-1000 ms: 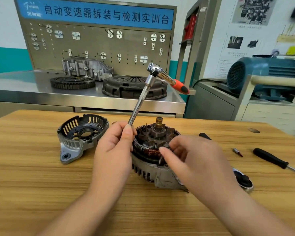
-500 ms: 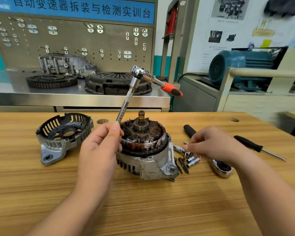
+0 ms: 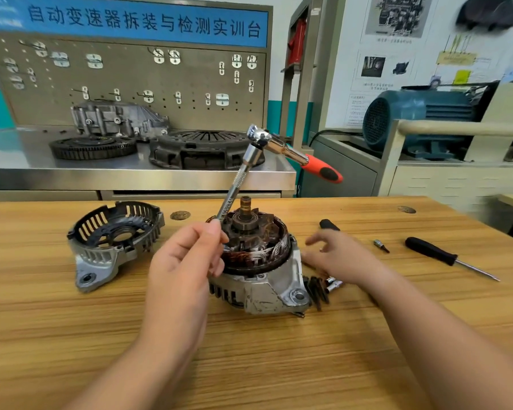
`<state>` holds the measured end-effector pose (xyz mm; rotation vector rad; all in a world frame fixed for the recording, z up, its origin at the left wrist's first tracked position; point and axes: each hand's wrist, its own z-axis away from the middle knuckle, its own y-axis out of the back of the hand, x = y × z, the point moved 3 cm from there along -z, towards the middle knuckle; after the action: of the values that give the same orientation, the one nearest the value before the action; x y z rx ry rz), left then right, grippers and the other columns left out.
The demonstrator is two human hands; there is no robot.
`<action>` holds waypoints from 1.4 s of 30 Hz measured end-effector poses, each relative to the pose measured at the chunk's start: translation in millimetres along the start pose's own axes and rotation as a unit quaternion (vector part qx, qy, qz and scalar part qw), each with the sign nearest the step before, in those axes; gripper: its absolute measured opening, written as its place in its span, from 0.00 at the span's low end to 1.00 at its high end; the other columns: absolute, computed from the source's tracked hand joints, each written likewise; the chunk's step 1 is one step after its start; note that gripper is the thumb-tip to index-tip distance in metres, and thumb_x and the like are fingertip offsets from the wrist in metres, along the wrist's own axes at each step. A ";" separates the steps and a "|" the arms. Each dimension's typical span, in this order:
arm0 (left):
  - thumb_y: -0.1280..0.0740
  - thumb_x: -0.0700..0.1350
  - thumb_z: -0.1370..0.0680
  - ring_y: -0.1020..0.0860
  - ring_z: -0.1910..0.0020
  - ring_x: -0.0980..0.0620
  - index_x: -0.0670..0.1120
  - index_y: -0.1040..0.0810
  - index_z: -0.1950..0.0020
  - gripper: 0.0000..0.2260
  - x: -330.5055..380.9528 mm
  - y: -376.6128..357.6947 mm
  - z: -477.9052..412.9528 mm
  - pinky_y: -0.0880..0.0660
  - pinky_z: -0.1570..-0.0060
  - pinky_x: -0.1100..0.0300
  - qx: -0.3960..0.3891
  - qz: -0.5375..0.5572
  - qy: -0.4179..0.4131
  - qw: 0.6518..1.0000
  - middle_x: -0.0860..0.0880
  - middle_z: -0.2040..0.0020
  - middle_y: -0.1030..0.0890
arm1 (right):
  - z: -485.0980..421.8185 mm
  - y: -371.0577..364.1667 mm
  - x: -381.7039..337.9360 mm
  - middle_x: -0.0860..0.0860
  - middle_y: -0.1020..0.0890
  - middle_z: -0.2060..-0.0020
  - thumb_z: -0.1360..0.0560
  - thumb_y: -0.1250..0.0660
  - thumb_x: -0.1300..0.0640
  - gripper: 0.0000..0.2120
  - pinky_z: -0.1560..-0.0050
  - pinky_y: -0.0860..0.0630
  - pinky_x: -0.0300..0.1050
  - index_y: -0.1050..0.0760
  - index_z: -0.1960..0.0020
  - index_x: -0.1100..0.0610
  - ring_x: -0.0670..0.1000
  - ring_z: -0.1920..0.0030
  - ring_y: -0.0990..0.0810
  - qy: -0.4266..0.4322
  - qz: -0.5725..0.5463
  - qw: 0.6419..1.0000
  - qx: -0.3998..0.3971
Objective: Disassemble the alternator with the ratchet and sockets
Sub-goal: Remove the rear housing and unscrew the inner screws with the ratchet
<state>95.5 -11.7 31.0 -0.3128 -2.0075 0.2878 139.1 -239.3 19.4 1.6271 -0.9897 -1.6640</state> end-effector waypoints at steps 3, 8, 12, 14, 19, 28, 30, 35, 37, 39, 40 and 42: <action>0.35 0.49 0.27 0.33 0.71 0.56 0.47 0.20 0.64 0.09 0.8 -5.0 4.0 0.35 0.66 0.61 -0.012 0.002 0.000 1.000 0.52 0.72 0.30 | 30.9 20.3 -31.9 0.46 0.18 0.57 0.25 0.31 0.49 0.17 0.64 0.25 0.35 0.27 0.37 0.46 0.41 0.63 0.21 0.126 -0.265 0.956 0.009; 0.33 0.48 0.28 0.32 0.70 0.55 0.48 0.19 0.63 0.06 -3.1 -24.8 19.9 0.34 0.67 0.60 -0.039 0.005 0.028 0.999 0.52 0.72 0.28 | 69.7 38.3 -80.4 0.51 0.15 0.48 0.27 0.37 0.48 0.18 0.49 0.20 0.46 0.28 0.37 0.50 0.52 0.47 0.17 0.263 -0.498 0.825 -0.050; 0.33 0.43 0.30 0.28 0.71 0.55 0.51 0.19 0.61 0.04 -10.5 -50.1 34.9 0.30 0.71 0.65 -0.089 0.030 0.072 0.993 0.49 0.71 0.24 | 73.5 35.8 -84.5 0.57 0.16 0.60 0.28 0.43 0.39 0.29 0.59 0.20 0.46 0.30 0.37 0.60 0.55 0.62 0.17 0.233 -0.654 0.709 -0.125; 0.36 0.41 0.30 0.24 0.69 0.54 0.47 0.20 0.57 0.06 -15.1 -58.8 40.7 0.27 0.70 0.64 -0.130 0.022 0.089 0.987 0.47 0.67 0.20 | 70.6 37.3 -71.9 0.53 0.23 0.72 0.27 0.46 0.38 0.28 0.71 0.25 0.43 0.29 0.42 0.60 0.49 0.74 0.26 0.216 -0.689 0.684 -0.108; 0.35 0.45 0.27 0.19 0.52 0.55 0.54 0.22 0.49 0.09 -23.9 -62.5 50.0 0.22 0.51 0.59 -0.215 -0.133 0.068 0.965 0.54 0.51 0.17 | 52.5 49.1 -19.5 0.48 0.39 0.78 0.28 0.48 0.32 0.31 0.79 0.42 0.32 0.23 0.52 0.59 0.44 0.81 0.42 0.132 -0.716 0.682 -0.077; 0.39 0.58 0.30 0.21 0.58 0.52 0.58 0.21 0.55 0.11 1.7 -55.7 32.0 0.23 0.61 0.59 -0.178 -0.290 -0.117 0.933 0.54 0.57 0.19 | 4.0 84.7 109.5 0.47 0.36 0.79 0.21 0.43 0.46 0.20 0.78 0.46 0.36 0.23 0.59 0.61 0.46 0.80 0.42 -0.113 -0.256 0.957 0.080; 0.40 0.57 0.30 0.21 0.57 0.55 0.57 0.21 0.56 0.10 3.1 -54.4 27.8 0.26 0.62 0.67 -0.166 -0.301 -0.138 0.929 0.54 0.58 0.19 | -2.3 85.4 124.7 0.48 0.34 0.77 0.22 0.41 0.47 0.18 0.78 0.44 0.36 0.23 0.60 0.60 0.47 0.80 0.40 -0.141 -0.176 0.972 0.069; 0.40 0.57 0.29 0.22 0.58 0.56 0.58 0.22 0.56 0.09 1.1 -45.1 19.6 0.28 0.64 0.71 -0.122 -0.319 -0.163 0.926 0.55 0.58 0.20 | -12.5 72.3 135.8 0.49 0.31 0.75 0.22 0.38 0.46 0.17 0.81 0.41 0.36 0.27 0.63 0.57 0.45 0.82 0.36 -0.146 -0.052 0.987 0.033; 0.40 0.56 0.28 0.23 0.58 0.57 0.58 0.22 0.55 0.08 -0.3 -38.2 15.7 0.28 0.63 0.70 -0.101 -0.336 -0.182 0.919 0.56 0.57 0.20 | -16.1 64.7 135.9 0.49 0.28 0.75 0.23 0.36 0.48 0.16 0.77 0.36 0.37 0.28 0.64 0.57 0.43 0.79 0.32 -0.136 -0.024 0.990 0.040; 0.40 0.55 0.26 0.24 0.57 0.59 0.58 0.23 0.54 0.07 -1.6 -29.4 12.1 0.30 0.61 0.73 -0.079 -0.353 -0.200 0.910 0.56 0.56 0.21 | -18.6 55.6 137.6 0.50 0.25 0.70 0.23 0.36 0.46 0.17 0.70 0.33 0.42 0.28 0.64 0.57 0.47 0.69 0.26 -0.140 0.027 0.989 0.038; 0.40 0.54 0.26 0.24 0.55 0.59 0.58 0.23 0.54 0.07 -2.4 -25.2 10.0 0.30 0.59 0.74 -0.069 -0.359 -0.209 0.907 0.56 0.56 0.21 | -19.4 51.6 139.1 0.50 0.24 0.68 0.23 0.37 0.45 0.17 0.69 0.33 0.42 0.27 0.63 0.55 0.48 0.66 0.25 -0.147 0.055 0.987 0.034; 0.41 0.53 0.25 0.25 0.51 0.59 0.58 0.25 0.53 0.06 -3.7 -17.1 5.6 0.31 0.53 0.73 -0.053 -0.368 -0.220 0.902 0.59 0.54 0.22 | -20.3 46.1 142.3 0.48 0.23 0.66 0.22 0.38 0.42 0.16 0.68 0.34 0.42 0.26 0.60 0.53 0.48 0.63 0.24 -0.155 0.096 0.983 0.029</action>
<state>90.5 -29.3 31.2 0.4968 -2.4255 -0.2568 146.3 -385.2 -18.8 1.2821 -1.3152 -1.8008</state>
